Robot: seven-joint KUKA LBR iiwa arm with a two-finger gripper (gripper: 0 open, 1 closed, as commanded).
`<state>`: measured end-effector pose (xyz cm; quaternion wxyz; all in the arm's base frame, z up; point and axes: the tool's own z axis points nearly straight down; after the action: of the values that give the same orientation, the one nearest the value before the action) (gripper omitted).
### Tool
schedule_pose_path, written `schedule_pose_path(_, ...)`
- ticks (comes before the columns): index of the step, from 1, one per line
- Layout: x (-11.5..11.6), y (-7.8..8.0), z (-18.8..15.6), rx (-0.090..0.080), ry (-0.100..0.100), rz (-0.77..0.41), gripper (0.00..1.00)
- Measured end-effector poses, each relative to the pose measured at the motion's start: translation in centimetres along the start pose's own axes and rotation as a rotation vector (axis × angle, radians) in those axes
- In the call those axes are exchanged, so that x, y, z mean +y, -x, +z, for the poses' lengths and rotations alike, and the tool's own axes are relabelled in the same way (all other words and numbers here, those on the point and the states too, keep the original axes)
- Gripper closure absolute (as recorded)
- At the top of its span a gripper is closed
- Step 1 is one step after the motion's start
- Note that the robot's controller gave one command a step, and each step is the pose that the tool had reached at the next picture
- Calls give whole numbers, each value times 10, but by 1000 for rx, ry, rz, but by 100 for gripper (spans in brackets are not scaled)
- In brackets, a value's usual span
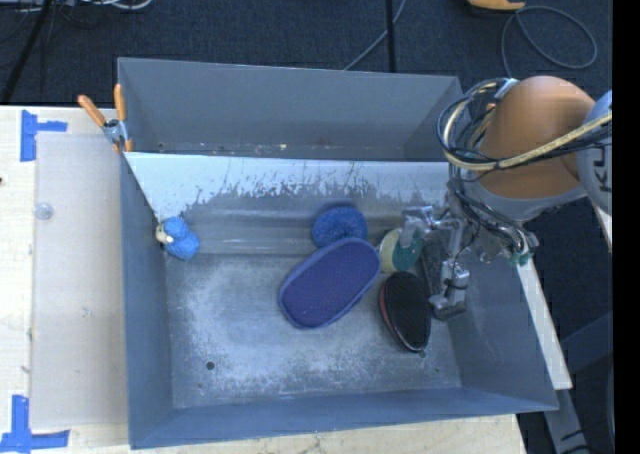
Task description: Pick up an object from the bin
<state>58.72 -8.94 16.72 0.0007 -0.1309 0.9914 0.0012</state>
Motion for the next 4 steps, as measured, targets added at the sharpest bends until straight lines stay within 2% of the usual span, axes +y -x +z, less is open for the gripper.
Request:
schedule_pose_path(1,-25,-16,35,6,0,-198,0)
schedule_pose_path(2,-20,-17,27,3,1,52,0)
schedule_pose_path(3,-7,-32,57,4,0,163,0)
schedule_pose_path(4,-16,-33,92,14,5,237,100)
